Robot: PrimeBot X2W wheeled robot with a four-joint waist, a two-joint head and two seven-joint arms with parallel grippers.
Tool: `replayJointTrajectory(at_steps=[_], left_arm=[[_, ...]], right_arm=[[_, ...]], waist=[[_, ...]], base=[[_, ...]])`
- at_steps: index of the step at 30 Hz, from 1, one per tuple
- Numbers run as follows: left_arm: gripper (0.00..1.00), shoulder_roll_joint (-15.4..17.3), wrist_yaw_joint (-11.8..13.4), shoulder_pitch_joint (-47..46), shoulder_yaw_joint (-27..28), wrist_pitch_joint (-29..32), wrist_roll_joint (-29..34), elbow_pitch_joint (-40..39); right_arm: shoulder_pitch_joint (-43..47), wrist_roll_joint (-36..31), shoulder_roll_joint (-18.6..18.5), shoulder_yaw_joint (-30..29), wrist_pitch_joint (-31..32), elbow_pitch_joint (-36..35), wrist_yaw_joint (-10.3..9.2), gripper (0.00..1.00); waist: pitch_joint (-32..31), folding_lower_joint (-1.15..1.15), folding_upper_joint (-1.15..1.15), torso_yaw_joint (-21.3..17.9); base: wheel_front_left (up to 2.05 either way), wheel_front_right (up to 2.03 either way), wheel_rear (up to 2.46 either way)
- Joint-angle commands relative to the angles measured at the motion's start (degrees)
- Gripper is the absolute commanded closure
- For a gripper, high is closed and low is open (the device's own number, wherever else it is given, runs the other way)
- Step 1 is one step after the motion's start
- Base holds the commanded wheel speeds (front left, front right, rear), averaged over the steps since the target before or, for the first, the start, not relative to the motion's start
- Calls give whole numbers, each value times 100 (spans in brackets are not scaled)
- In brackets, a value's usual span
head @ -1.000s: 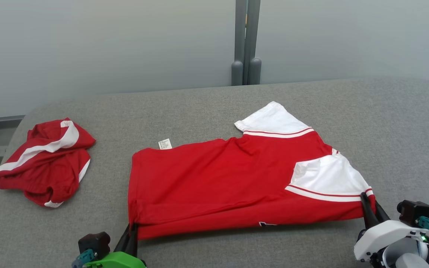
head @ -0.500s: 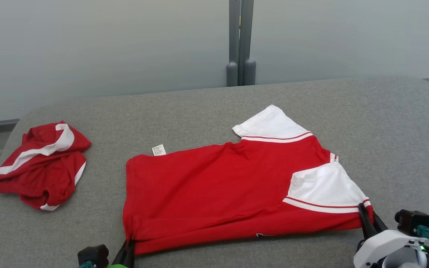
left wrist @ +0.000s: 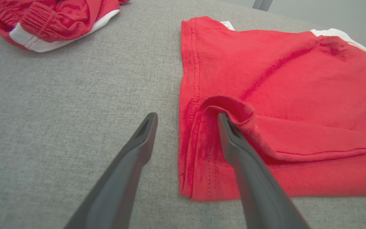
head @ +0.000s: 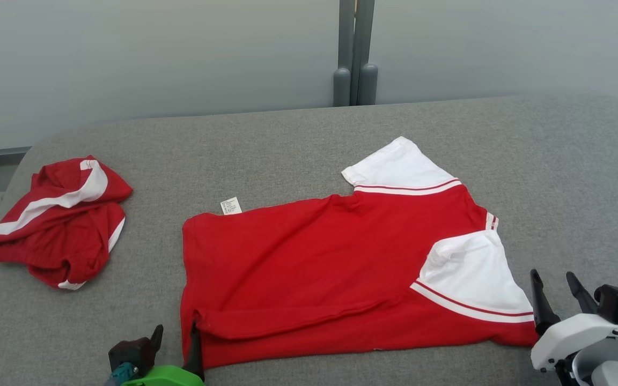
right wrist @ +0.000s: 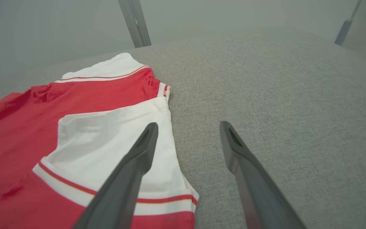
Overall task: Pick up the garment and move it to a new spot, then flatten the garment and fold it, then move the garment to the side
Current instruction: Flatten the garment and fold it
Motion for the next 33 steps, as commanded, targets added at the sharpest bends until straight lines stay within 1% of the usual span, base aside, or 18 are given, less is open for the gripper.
replayJointTrajectory(at_steps=[1, 6, 8, 16, 23, 29, 33], left_arm=[[0, 30, 59, 94, 56, 2, 111, -128], [0, 31, 104, -15, 146, 3, 312, -450], [0, 30, 84, -100, 186, 3, 365, -515], [0, 30, -14, -561, 225, 3, 518, -459], [0, 36, -104, -1300, 316, 3, 747, -178], [0, 166, -170, -2019, 473, 3, 826, 206], [0, 292, -228, -2408, 544, 4, 830, 603]], right_arm=[[-33, -108, 17, -75, -1, -133, -9, 0], [-128, -370, 115, -148, -1, -561, -9, 0], [-185, -437, 151, -159, -1, -667, -9, 0], [-528, -507, 187, -113, -1, -798, -9, 0], [-922, -471, 170, 55, -1, -909, -9, 0], [-1204, -430, 199, 237, -1, -1020, -9, 0], [-1297, -369, 229, 346, -1, -1098, -9, 0]], waist=[[14, 0, 0, 8], [44, 0, 0, 7], [84, 0, 0, -1], [393, 0, 0, -36], [883, 0, 0, -94], [1279, 0, 0, -197], [1443, 0, 0, -287]], base=[[0, 0, 0], [0, 0, 0], [0, 0, 0], [0, 0, 0], [0, 0, 0], [0, 0, 0], [0, 0, 0]])
